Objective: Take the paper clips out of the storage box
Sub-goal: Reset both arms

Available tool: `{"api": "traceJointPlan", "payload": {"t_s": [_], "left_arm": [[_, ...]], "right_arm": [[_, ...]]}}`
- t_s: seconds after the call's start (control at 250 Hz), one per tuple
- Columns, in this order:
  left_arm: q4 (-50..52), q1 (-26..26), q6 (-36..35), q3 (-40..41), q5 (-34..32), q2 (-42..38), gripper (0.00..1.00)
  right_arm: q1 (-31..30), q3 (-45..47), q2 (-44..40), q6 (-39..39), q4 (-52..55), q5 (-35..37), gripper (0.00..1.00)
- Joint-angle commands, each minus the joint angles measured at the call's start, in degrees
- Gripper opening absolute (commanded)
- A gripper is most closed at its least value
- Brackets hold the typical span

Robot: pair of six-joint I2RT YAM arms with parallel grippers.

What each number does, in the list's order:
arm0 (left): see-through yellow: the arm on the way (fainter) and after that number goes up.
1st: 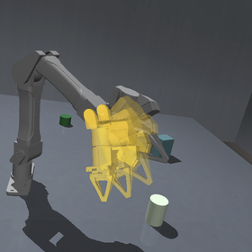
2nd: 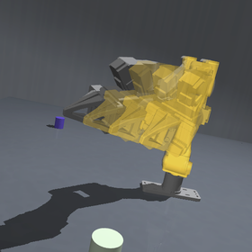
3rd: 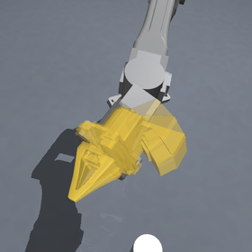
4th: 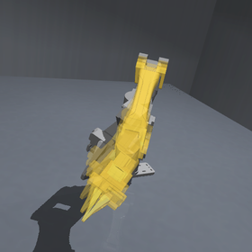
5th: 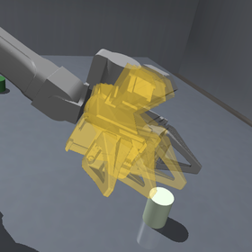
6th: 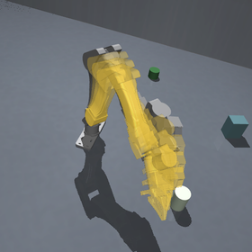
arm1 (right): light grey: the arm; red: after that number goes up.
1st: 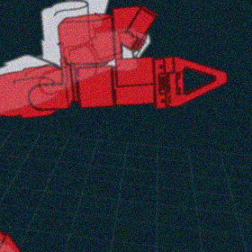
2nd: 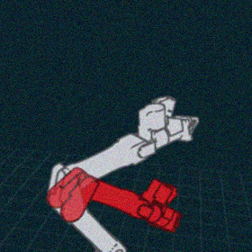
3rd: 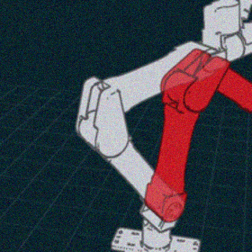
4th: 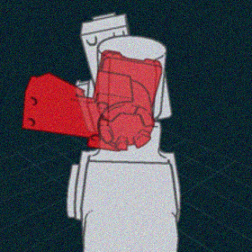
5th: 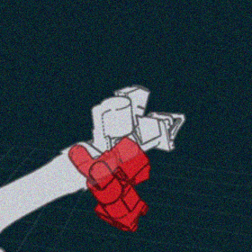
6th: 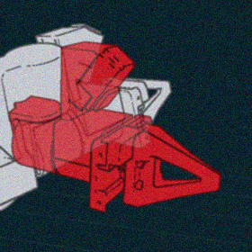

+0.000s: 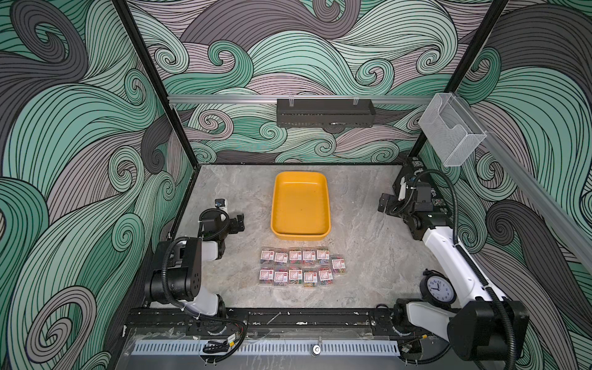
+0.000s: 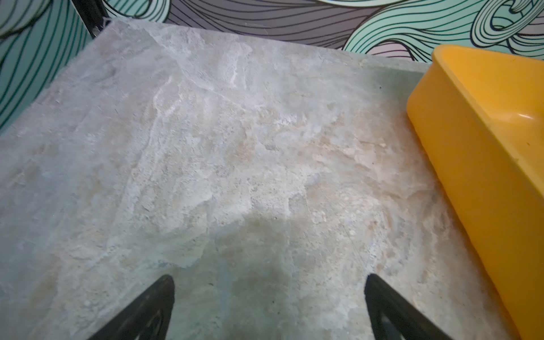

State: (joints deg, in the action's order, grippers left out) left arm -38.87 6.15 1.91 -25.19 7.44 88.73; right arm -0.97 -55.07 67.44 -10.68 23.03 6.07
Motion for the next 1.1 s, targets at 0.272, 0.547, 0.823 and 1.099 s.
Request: {"api": "traceJointPlan", "payload": {"t_s": [0.272,0.547,0.823,1.099], "left_arm": [[4.0,-1.0,0.2,-3.5,-5.7,-2.0,0.99],[3.9,-1.0,0.1,-3.6,-5.7,-1.9,0.99],[4.0,-1.0,0.2,-3.6,-5.7,-1.9,0.99],[3.9,-1.1,0.1,-3.6,-5.8,-2.0,0.99]], "right_arm": [[0.4,8.4,-5.6,6.8,-11.1,-0.8,1.00],[0.6,13.0,-6.0,9.8,-17.2,-1.7,0.99],[0.8,23.4,1.5,11.2,-39.6,-4.4,1.00],[1.7,32.9,22.6,12.4,-77.1,-10.5,0.99]]}}
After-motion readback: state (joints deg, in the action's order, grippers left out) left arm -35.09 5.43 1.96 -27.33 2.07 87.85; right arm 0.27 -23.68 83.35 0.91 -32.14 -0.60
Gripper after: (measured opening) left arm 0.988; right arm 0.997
